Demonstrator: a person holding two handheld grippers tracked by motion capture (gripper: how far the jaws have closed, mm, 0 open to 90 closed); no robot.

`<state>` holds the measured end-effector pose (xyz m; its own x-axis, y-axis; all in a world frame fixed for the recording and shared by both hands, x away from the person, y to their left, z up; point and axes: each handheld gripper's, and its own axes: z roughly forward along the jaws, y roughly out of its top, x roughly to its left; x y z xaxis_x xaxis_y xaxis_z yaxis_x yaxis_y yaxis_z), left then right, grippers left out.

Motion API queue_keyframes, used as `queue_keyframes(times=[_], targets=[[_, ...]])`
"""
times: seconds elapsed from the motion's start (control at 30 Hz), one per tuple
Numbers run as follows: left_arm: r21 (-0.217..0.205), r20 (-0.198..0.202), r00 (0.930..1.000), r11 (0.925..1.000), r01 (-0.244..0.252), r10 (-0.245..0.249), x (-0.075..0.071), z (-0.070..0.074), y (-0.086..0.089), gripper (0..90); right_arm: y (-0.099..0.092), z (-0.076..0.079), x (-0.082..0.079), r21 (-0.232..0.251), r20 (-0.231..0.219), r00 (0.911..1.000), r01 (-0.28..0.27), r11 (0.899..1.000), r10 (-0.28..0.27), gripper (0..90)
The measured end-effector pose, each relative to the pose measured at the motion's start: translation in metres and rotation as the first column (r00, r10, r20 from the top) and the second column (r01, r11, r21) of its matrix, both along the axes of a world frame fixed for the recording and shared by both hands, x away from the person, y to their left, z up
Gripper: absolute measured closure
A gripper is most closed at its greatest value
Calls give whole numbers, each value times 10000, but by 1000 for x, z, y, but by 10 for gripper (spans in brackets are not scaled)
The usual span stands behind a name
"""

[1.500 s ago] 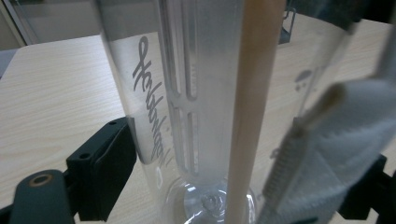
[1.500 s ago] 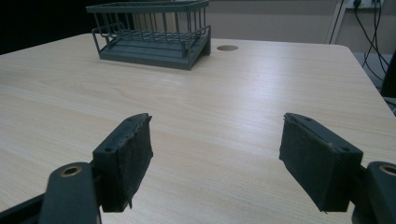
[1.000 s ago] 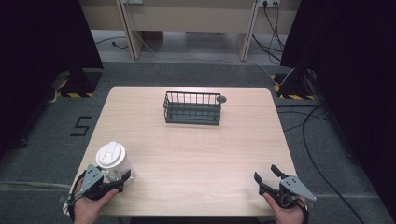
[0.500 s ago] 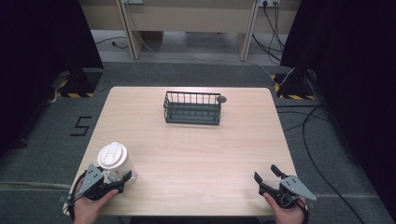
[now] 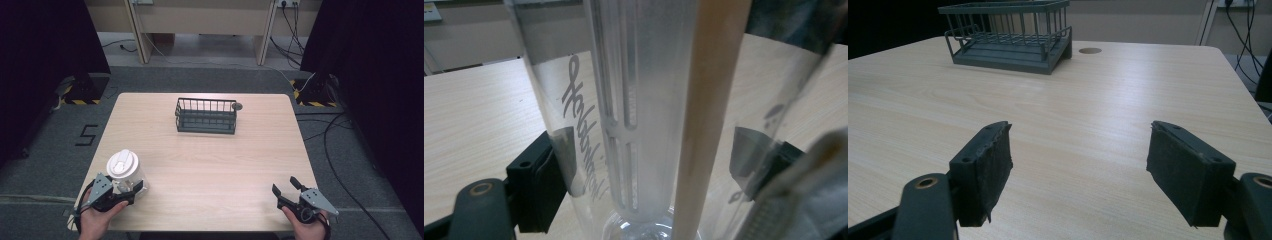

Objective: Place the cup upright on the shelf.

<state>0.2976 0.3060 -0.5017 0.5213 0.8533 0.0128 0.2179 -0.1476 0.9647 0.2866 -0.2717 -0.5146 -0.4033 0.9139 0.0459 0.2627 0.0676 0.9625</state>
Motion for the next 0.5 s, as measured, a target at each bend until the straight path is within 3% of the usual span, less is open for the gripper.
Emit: queue_keyframes(times=[0.5], targets=[[-219, 75, 10000, 9997, 66, -64, 6, 7, -4, 179, 0, -1, 1, 4, 17, 10000, 6, 10000, -6, 262]])
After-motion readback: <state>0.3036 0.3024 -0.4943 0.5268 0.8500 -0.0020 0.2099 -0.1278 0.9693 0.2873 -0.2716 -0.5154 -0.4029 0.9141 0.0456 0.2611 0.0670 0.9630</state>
